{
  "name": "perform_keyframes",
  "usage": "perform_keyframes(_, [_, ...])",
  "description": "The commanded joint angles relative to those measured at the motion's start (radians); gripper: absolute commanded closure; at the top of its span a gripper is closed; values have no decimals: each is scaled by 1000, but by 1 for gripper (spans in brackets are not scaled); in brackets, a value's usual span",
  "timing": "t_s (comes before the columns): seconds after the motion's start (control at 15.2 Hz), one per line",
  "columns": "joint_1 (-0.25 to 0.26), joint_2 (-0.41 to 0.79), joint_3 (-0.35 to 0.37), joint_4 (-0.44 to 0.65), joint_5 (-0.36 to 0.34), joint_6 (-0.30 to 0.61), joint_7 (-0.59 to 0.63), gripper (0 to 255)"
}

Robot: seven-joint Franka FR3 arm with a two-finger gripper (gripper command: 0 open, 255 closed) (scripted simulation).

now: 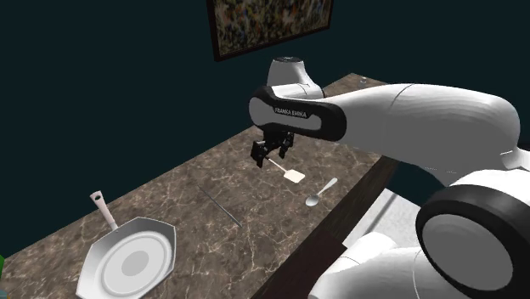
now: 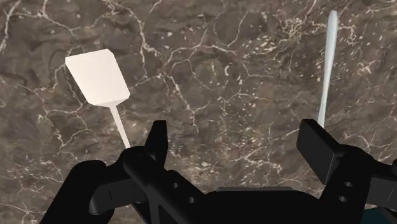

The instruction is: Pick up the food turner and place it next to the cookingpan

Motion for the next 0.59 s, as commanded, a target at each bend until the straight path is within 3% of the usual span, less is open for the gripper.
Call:
perform_keyframes(0.0, [0,59,-27,4,-9,56,-48,0])
perform_keyframes(0.53, [6,346,-127,120,18,225,-249,0])
